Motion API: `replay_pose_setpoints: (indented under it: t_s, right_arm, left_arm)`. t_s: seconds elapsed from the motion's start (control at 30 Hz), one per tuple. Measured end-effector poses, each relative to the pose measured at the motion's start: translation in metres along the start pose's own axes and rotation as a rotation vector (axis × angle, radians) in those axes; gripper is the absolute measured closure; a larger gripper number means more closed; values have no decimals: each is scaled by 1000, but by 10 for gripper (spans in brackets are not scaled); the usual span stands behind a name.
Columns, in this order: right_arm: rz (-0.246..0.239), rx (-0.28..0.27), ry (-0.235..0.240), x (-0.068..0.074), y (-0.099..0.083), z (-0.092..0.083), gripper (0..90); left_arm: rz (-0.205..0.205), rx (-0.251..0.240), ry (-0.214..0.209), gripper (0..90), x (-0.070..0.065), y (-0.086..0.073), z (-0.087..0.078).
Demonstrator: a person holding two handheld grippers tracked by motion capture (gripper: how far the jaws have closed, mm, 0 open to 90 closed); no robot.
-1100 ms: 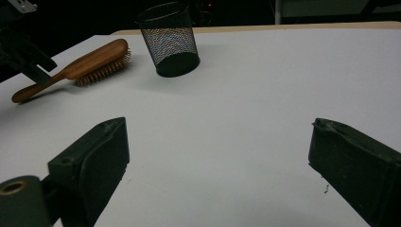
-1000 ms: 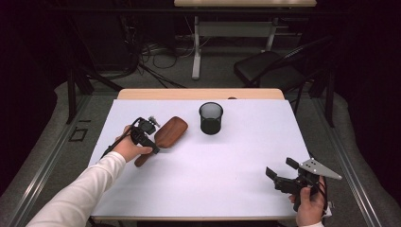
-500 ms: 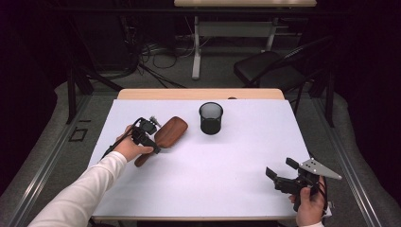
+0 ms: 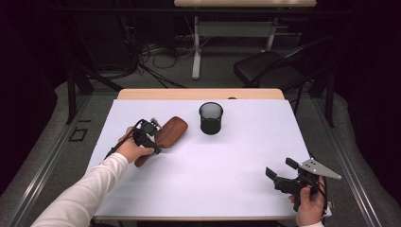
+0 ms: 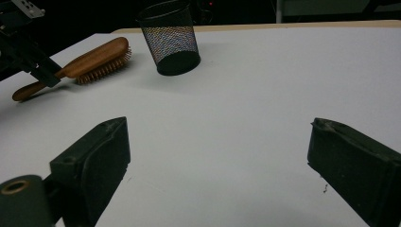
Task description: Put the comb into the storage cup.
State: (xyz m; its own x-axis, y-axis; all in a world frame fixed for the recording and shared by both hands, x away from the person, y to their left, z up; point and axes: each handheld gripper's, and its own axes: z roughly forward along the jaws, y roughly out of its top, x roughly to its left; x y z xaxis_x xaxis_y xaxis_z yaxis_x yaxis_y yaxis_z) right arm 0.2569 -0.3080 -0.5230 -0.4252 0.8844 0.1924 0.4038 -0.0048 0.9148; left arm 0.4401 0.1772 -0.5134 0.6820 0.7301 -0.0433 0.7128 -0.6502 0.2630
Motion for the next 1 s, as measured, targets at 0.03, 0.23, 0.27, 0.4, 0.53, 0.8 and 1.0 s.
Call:
replay_pose_setpoints:
  t_s: [0.03, 0.23, 0.27, 0.4, 0.53, 0.8, 1.0]
  right_arm:
    - [-1, 0, 0, 0, 0, 0, 62]
    - [0, 6, 1, -1, 0, 0, 64]
    - [0, 6, 0, -1, 0, 0, 64]
    - [-1, 6, 1, 0, 0, 0, 64]
    - [-1, 3, 3, 0, 0, 0, 64]
    - [0, 4, 2, 0, 0, 0, 66]
    - [1, 3, 3, 0, 0, 0, 66]
  left_arm:
    - [-1, 3, 3, 520, 0, 0, 0]
    - [2, 5, 10, 520, 0, 0, 2]
    - [6, 0, 12, 523, 0, 0, 2]
    - [13, 7, 12, 530, -2, 1, 4]
    - [23, 21, 22, 544, -4, 2, 7]
    - [19, 26, 37, 588, -2, 3, 9]
    - [25, 21, 46, 617, -2, 3, 9]
